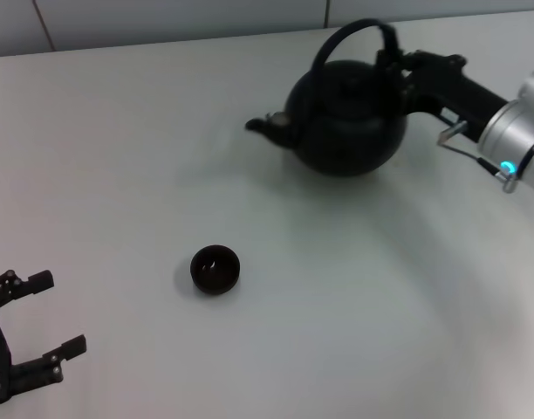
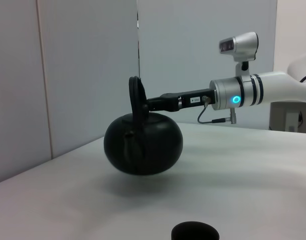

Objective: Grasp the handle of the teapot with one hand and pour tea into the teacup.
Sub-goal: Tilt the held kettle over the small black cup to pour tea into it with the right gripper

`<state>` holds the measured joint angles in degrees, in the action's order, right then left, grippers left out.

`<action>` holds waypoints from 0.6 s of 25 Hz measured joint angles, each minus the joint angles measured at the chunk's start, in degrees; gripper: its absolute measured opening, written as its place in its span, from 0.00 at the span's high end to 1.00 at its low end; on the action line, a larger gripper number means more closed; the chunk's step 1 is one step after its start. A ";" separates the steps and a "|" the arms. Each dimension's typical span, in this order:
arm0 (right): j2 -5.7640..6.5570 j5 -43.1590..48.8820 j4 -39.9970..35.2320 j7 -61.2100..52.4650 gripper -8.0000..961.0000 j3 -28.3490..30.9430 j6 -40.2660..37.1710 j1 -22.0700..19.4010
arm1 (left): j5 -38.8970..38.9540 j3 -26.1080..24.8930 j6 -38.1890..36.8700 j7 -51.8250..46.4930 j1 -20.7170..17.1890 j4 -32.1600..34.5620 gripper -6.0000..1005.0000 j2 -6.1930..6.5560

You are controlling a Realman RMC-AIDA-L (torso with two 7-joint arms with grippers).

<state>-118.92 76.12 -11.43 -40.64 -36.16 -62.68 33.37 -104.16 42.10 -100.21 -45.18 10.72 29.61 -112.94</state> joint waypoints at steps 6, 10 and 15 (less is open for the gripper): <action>-0.16 0.00 -0.05 -1.29 0.89 -6.85 -1.93 1.56 | 0.00 0.02 -0.05 0.00 0.00 0.01 0.14 -0.20; -0.08 0.00 -0.15 -1.45 0.89 -9.24 -2.85 2.06 | 0.00 0.02 -0.03 0.00 0.00 0.02 0.14 -0.29; -0.02 0.00 -0.24 -2.03 0.89 -12.91 -3.61 3.05 | 0.01 0.01 -0.02 0.00 0.00 0.02 0.14 -0.42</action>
<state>-118.94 76.12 -11.67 -42.67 -49.06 -66.29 36.42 -104.15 42.10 -100.24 -45.18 10.72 29.62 -113.36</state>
